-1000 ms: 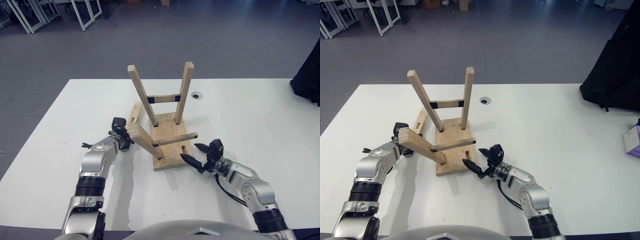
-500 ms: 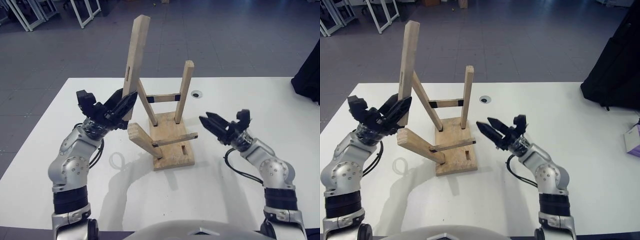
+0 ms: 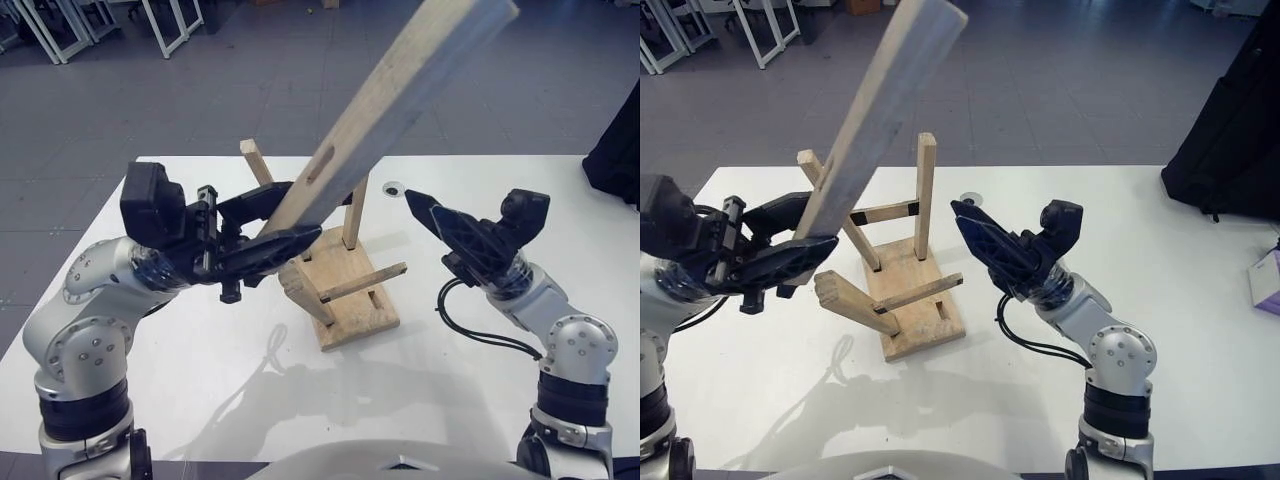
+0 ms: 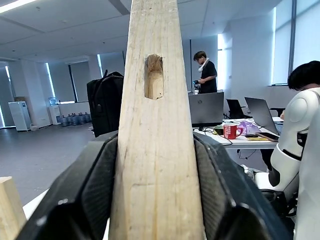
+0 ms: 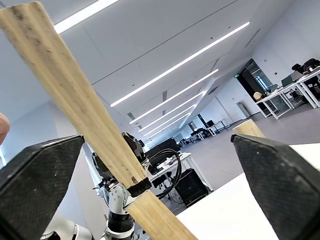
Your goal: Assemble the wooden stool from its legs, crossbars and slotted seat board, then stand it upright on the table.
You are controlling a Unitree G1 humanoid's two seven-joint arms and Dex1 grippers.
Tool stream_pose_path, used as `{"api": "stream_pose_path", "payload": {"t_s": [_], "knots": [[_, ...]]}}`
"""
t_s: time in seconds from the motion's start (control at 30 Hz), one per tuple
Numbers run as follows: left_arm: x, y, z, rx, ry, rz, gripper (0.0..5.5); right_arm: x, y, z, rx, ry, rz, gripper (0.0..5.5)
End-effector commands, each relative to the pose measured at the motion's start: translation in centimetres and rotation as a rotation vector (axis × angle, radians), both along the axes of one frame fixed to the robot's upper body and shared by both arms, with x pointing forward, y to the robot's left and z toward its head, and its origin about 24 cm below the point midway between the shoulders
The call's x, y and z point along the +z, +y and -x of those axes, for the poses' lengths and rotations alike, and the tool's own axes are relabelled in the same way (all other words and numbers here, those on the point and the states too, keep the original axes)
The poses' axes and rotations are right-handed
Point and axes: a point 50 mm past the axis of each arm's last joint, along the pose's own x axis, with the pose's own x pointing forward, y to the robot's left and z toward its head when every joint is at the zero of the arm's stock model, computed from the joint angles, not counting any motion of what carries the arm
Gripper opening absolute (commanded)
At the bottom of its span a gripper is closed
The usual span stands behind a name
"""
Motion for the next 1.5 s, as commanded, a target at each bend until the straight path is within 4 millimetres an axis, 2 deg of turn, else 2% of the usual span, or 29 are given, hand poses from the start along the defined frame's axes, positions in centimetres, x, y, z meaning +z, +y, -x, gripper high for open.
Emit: {"api": "stream_pose_path", "payload": {"t_s": [0.03, 0.13, 0.23, 0.3, 0.37, 0.5, 0.57, 0.77, 0.93, 1.1, 1.2, 1.3, 1.43, 1.5], "knots": [[1.7, -0.6, 1.5, -0.084, -0.039, -0.042, 2.05, 0.5, 0.3, 0.6, 0.017, -0.030, -0.008, 5.50], [-1.1, -1.5, 2.6, -0.130, 0.125, -0.145, 2.05, 0.7, -0.2, 1.1, 0.024, -0.052, -0.020, 5.50], [-3.1, -2.7, 3.1, -0.152, 0.280, -0.155, 2.05, 0.2, -0.4, 2.0, 0.059, -0.072, 0.014, 5.50], [-4.6, -3.2, 3.1, -0.143, 0.380, -0.157, 2.05, -0.9, -0.8, 2.5, 0.058, -0.066, 0.080, 5.50], [-5.7, -3.4, 2.6, -0.112, 0.435, -0.140, 2.05, -2.9, -1.7, 2.5, 0.037, -0.031, 0.194, 5.50], [-6.2, -2.9, 2.0, -0.070, 0.441, -0.122, 2.05, -5.6, -3.2, 2.4, 0.028, 0.029, 0.284, 5.50], [-6.6, -2.4, 1.7, -0.043, 0.440, -0.144, 2.05, -5.1, -3.0, 2.2, 0.038, 0.005, 0.256, 5.50], [-7.4, -1.4, 0.1, 0.030, 0.378, -0.287, 2.05, -0.1, -1.0, 1.9, 0.100, -0.179, 0.111, 5.50], [-8.2, -0.6, -1.7, 0.120, 0.335, -0.370, 2.05, -0.5, -0.3, 1.3, 0.091, -0.166, 0.127, 5.50], [-8.2, -0.2, -2.2, 0.176, 0.288, -0.421, 2.05, -0.2, 0.1, 0.8, 0.065, -0.171, 0.093, 5.50], [-6.3, -2.1, -0.9, 0.068, 0.229, -0.324, 2.05, -0.4, 0.2, 0.8, 0.059, -0.175, 0.097, 5.50], [-6.5, -3.4, -0.5, 0.022, 0.224, -0.320, 2.05, -0.1, 0.4, 0.5, 0.040, -0.196, 0.087, 5.50], [-6.7, -3.7, 0.1, -0.015, 0.302, -0.263, 2.05, 0.1, 0.8, 0.1, 0.001, -0.231, 0.092, 5.50], [-6.6, -3.7, 0.0, -0.017, 0.323, -0.232, 2.05, 0.2, 0.9, 0.2, 0.005, -0.242, 0.089, 5.15]]}}
